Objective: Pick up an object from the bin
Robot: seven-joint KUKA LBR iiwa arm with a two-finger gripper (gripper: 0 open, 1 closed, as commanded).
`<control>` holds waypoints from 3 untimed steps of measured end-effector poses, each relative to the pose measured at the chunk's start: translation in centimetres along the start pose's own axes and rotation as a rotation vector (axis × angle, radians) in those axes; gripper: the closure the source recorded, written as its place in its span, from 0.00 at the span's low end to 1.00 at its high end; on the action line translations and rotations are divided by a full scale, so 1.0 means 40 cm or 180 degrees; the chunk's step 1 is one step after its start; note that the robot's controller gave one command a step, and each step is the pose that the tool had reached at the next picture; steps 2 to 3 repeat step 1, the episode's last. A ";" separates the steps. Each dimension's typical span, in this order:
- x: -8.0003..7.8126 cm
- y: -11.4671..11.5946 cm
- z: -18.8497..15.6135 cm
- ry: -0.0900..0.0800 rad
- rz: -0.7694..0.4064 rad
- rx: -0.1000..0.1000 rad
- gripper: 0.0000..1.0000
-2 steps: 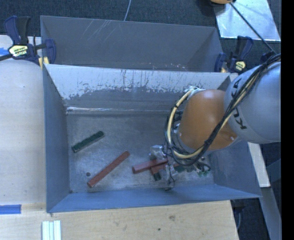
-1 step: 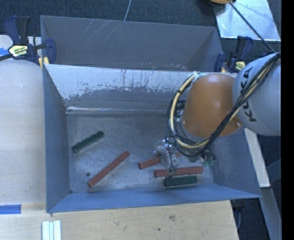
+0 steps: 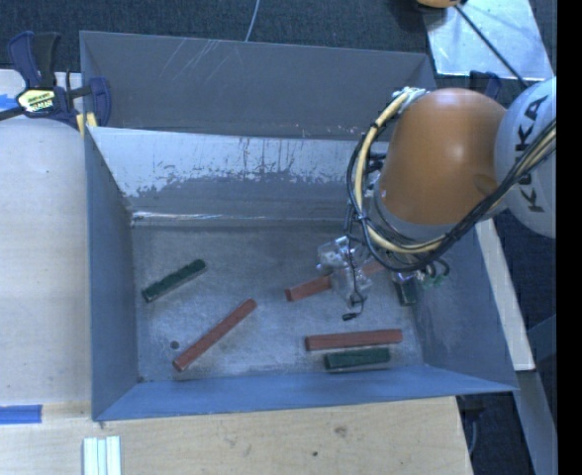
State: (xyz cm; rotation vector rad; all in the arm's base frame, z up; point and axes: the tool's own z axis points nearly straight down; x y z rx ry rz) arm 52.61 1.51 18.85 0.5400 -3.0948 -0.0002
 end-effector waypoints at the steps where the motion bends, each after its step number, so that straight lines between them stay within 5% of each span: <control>1: 0.044 0.007 -0.072 0.0011 -0.0003 -0.0009 1.00; 3: 0.044 0.007 -0.072 0.0011 -0.0003 -0.0009 1.00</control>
Offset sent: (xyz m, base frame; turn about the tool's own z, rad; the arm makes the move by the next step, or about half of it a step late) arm -0.0241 -0.0430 0.1421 -0.2766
